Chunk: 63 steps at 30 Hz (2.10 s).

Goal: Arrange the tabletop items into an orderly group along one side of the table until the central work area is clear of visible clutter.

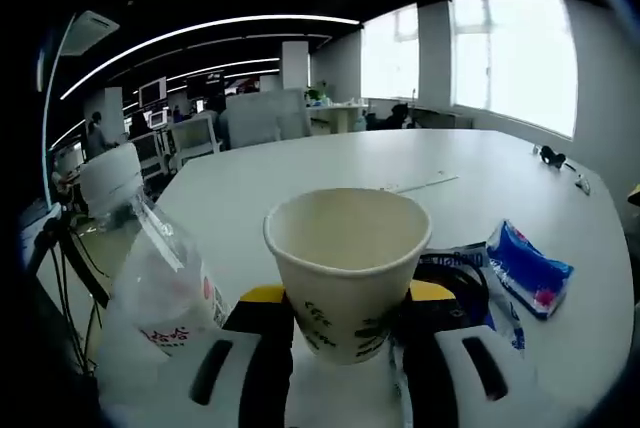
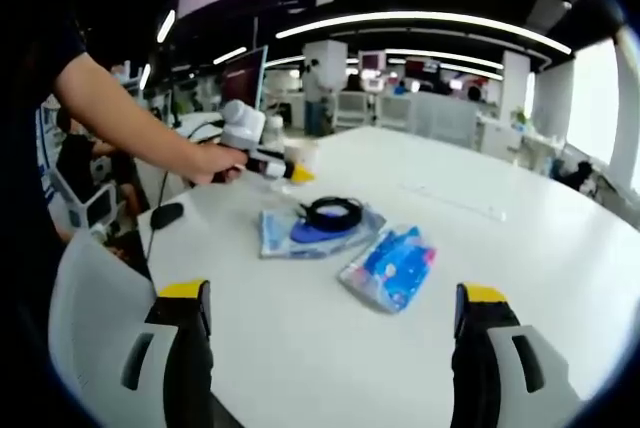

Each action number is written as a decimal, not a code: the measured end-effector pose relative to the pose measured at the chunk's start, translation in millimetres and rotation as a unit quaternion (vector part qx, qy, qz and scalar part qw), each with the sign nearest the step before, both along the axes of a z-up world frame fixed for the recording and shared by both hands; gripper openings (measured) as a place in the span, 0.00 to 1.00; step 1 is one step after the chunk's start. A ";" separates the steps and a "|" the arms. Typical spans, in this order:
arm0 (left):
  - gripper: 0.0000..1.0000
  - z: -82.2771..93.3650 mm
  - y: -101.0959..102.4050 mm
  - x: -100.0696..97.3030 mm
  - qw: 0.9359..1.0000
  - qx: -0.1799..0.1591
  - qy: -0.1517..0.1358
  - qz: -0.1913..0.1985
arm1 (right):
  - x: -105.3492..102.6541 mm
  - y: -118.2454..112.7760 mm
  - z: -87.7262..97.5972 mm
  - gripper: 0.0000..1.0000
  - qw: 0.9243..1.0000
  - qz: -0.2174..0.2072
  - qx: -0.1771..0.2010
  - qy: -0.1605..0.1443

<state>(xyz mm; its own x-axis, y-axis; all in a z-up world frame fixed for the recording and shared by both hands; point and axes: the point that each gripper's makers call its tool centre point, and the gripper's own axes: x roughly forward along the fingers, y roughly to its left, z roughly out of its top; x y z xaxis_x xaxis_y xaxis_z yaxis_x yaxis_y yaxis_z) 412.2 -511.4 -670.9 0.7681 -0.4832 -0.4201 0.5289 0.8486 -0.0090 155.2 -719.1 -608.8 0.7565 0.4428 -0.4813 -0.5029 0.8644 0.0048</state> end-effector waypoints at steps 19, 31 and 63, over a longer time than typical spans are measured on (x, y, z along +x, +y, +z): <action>0.41 -26.0 2.9 -1.7 0.999 0.002 0.028 0.034 | -3.3 -16.6 -11.9 1.00 1.000 -0.012 0.001 0.016; 0.42 -41.9 5.2 1.1 0.997 0.008 0.051 0.052 | -2.4 -28.3 -13.5 1.00 1.000 -0.019 0.003 0.018; 0.43 -52.3 13.0 1.8 0.994 0.006 0.080 0.068 | 0.4 -25.6 -18.3 1.00 0.999 -0.016 0.008 0.026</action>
